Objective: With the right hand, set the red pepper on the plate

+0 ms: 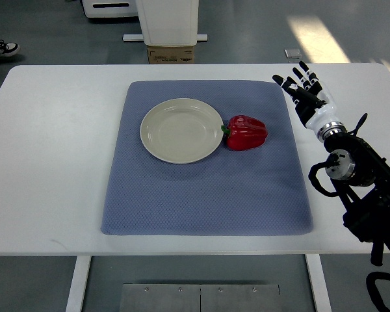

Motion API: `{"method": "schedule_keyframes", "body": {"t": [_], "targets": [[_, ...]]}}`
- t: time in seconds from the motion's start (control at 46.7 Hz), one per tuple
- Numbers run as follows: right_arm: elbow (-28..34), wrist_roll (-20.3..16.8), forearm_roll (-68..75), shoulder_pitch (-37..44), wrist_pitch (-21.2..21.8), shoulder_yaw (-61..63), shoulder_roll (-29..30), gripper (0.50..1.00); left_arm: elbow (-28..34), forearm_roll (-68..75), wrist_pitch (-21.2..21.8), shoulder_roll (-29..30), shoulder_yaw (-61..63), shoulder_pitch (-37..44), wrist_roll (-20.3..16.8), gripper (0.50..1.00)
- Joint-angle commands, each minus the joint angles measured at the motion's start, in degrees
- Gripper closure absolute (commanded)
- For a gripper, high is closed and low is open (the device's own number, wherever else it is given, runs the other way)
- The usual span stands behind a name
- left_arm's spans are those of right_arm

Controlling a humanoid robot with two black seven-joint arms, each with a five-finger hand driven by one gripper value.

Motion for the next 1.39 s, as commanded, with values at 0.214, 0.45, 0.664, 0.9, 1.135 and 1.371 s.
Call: {"method": "schedule_keyframes", "body": {"t": [0.214, 0.45, 0.664, 0.9, 1.135, 1.371], "targets": [[-0.09, 0.09, 0.26, 0.43, -0.04, 0.09, -0.07, 0.5, 0.0, 0.0, 0.01, 0.0, 0.0, -0.08, 0.0, 0.5], [-0.18, 0.09, 1.32, 0.52, -0.04, 0.09, -0.95, 0.5, 0.0, 0.0, 0.01, 0.0, 0.0, 0.01, 0.0, 0.5], [-0.26, 0.0, 1.58, 0.61, -0.04, 0.09, -1.74, 0.5, 0.0, 0.0, 0.01, 0.0, 0.0, 0.01, 0.0, 0.5], [-1.14, -0.09, 1.58, 0.52, -0.04, 0.0, -1.92, 0.5, 0.0, 0.0, 0.01, 0.0, 0.0, 0.01, 0.0, 0.5], [-1.23, -0.61, 1.58, 0.34, -0.04, -0.09, -1.92, 0.5, 0.0, 0.0, 0.01, 0.0, 0.0, -0.08, 0.0, 0.5], [-1.32, -0.09, 1.58, 0.34, -0.04, -3.07, -1.83, 0.5, 0.0, 0.0, 0.01, 0.0, 0.0, 0.01, 0.0, 0.5]]}}
